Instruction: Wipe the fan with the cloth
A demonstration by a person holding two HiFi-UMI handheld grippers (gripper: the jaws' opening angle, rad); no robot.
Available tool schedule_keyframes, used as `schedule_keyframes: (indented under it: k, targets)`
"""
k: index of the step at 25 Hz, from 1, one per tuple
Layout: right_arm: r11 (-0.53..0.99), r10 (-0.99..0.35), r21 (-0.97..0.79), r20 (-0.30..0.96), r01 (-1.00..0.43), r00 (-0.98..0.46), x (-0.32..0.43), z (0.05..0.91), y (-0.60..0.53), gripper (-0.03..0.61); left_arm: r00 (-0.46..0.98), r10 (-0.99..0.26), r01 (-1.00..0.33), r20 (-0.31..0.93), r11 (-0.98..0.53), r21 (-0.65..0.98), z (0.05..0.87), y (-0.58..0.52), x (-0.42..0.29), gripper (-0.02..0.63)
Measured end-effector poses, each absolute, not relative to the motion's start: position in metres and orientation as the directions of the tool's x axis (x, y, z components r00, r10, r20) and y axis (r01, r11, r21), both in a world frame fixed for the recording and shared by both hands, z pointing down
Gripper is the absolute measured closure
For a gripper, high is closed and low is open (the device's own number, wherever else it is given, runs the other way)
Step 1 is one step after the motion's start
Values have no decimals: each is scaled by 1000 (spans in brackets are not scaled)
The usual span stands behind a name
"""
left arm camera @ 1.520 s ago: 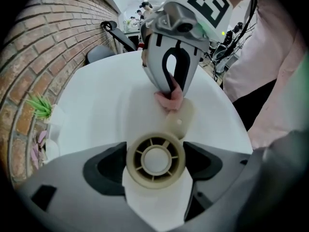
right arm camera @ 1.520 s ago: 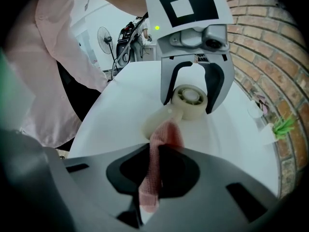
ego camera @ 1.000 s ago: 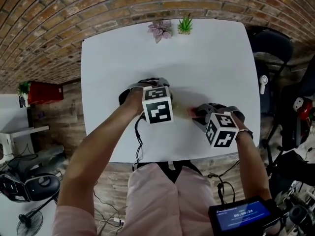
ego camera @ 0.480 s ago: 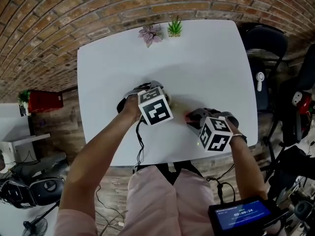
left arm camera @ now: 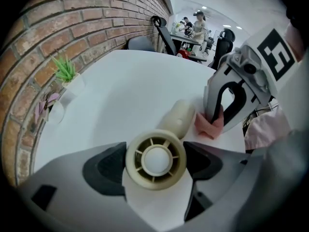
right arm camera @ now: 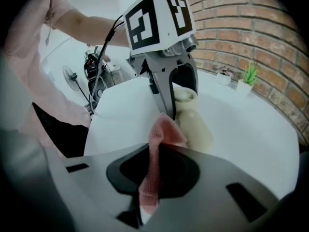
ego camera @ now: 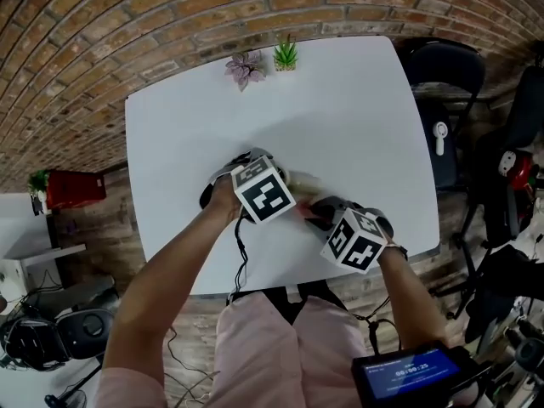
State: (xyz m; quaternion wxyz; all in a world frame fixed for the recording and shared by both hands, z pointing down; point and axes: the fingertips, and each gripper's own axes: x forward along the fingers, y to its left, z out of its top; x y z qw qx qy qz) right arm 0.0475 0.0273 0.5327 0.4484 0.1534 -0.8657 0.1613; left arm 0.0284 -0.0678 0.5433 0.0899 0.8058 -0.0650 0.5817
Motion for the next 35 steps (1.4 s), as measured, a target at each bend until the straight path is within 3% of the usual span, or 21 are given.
schedule_keyframes:
  k: [14,35]
  targets:
    - [767,-351,-70,786,-638,-508,35,532,2,545,321,3,-200,947,-977,71,542,-65,30,241]
    - [633,-418,-43,822,-773,-388,67,536,1,545,347,21,-184,938,-979,90,544,-63,31,241]
